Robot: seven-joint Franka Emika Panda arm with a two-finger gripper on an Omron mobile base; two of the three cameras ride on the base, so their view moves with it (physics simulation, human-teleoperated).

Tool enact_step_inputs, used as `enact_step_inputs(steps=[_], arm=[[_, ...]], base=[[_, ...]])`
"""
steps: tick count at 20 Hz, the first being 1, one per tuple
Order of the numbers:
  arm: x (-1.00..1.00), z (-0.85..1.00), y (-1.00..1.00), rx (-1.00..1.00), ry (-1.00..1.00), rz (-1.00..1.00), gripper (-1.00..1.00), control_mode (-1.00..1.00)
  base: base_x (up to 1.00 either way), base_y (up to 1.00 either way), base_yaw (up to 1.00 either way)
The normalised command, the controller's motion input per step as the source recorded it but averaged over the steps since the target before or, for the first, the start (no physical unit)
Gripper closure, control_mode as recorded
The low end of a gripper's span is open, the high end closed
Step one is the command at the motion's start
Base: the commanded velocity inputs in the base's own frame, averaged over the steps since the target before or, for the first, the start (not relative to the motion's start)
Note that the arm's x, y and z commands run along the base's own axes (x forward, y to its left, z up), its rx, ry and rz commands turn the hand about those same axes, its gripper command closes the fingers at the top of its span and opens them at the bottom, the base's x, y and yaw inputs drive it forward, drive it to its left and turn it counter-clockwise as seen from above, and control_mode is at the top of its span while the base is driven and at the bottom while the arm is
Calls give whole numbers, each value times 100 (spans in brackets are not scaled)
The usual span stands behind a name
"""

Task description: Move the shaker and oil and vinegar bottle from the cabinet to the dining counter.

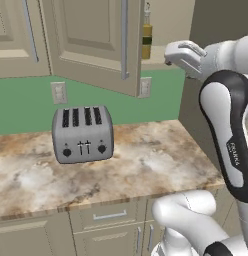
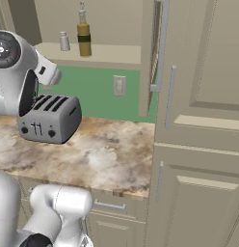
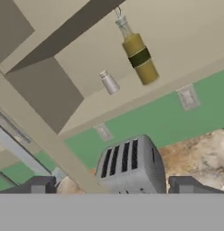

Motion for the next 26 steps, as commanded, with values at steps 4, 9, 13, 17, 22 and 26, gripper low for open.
enact_step_inputs(steps=[4, 9, 13, 17, 22, 26], arm=[[31, -44, -6, 16, 2, 8, -100, -100], [57, -24, 8, 20, 1, 2, -100, -100], [69, -18, 3, 21, 0, 3, -100, -100], [69, -2, 20, 16, 6, 3, -100, -100], [48, 0, 42, 12, 11, 14, -100, -100], [30, 0, 63, 6, 12, 18, -100, -100]], base=[[0, 0, 0], [0, 0, 0], [0, 0, 0], [0, 0, 0], [0, 0, 0], [0, 0, 0]])
